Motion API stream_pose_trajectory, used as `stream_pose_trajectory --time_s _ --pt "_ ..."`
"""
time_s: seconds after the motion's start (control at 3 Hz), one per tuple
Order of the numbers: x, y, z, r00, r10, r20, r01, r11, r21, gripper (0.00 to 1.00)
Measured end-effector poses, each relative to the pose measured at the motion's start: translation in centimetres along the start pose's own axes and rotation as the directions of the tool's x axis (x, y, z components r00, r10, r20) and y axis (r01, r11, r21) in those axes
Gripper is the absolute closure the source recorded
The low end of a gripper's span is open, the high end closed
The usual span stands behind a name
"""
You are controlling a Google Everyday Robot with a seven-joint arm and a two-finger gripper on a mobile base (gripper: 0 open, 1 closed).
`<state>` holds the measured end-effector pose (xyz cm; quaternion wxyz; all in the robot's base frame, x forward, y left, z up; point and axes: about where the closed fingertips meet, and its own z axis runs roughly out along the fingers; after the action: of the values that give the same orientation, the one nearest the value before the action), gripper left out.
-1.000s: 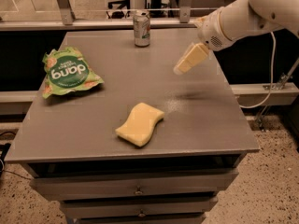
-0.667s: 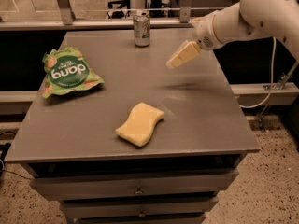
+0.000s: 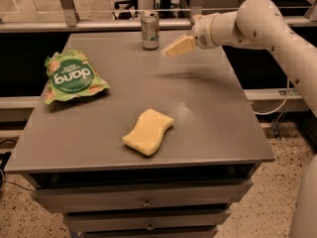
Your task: Pick 7up can
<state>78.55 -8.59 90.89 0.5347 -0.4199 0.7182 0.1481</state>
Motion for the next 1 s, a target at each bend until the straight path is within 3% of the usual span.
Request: stream_pose_trajectory --time_s 0.33,1.0 --pt "-1.1 -1.0 2.2 0.998 0.015 0.059 -0.015 0.9999 0.007 0.00" --pt "-2.7 -2.2 7.1 0.995 0.054 0.085 -0.056 0.9980 0.028 0.00"
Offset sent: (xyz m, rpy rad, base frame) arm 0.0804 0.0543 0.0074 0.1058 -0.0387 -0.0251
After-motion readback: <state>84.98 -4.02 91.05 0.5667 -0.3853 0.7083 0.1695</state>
